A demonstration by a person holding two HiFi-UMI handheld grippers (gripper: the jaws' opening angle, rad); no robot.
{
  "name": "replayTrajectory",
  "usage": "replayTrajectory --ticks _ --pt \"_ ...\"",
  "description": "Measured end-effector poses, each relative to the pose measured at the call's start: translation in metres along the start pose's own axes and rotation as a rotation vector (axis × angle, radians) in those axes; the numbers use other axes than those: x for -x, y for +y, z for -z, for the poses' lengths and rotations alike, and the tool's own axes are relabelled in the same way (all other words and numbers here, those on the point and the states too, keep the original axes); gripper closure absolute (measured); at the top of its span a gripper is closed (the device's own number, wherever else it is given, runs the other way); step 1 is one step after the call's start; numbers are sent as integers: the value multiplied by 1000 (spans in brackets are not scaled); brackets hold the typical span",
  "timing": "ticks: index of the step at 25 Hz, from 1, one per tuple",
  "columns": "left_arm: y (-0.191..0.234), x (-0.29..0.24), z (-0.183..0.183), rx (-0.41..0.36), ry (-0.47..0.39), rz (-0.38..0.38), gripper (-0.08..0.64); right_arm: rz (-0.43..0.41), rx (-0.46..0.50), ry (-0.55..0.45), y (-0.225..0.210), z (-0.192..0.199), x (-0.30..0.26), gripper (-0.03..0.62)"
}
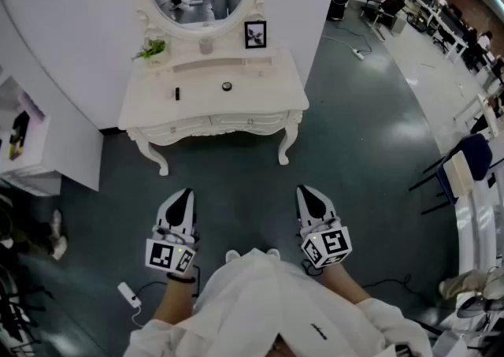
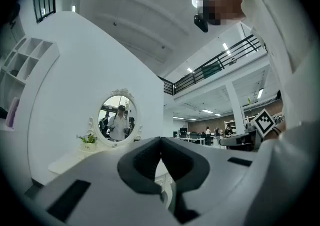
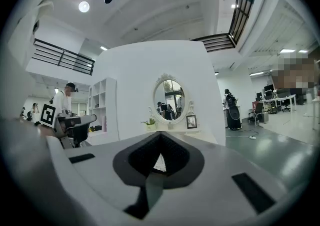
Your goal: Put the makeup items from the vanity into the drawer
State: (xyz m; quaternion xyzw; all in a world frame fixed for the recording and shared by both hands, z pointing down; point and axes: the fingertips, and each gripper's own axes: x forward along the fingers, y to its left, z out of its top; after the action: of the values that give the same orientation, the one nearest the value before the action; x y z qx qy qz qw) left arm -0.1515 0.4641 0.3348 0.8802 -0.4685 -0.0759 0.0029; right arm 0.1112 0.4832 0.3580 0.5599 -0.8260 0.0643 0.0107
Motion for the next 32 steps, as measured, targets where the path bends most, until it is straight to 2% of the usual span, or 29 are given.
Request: replayTrajectory --ticks 11,16,17,22,24,28,32 --pt "18 6 2 16 -6 5 534 18 -5 -3 14 1 -14 575" --pt "32 14 4 47 -7 5 534 -2 3 0 32 3 -23 574" --pt "34 16 4 56 -8 7 534 -11 4 0 37 3 -26 562" --pt "49 23 13 78 4 13 534 -49 63 36 61 11 -43 381" --pt "57 26 15 82 7 21 534 -51 106 47 70 12 -50 354" --pt "70 33 23 98 23 35 534 -46 144 67 83 18 -63 254" --pt "79 33 29 113 24 35 534 -70 151 101 92 24 -77 210"
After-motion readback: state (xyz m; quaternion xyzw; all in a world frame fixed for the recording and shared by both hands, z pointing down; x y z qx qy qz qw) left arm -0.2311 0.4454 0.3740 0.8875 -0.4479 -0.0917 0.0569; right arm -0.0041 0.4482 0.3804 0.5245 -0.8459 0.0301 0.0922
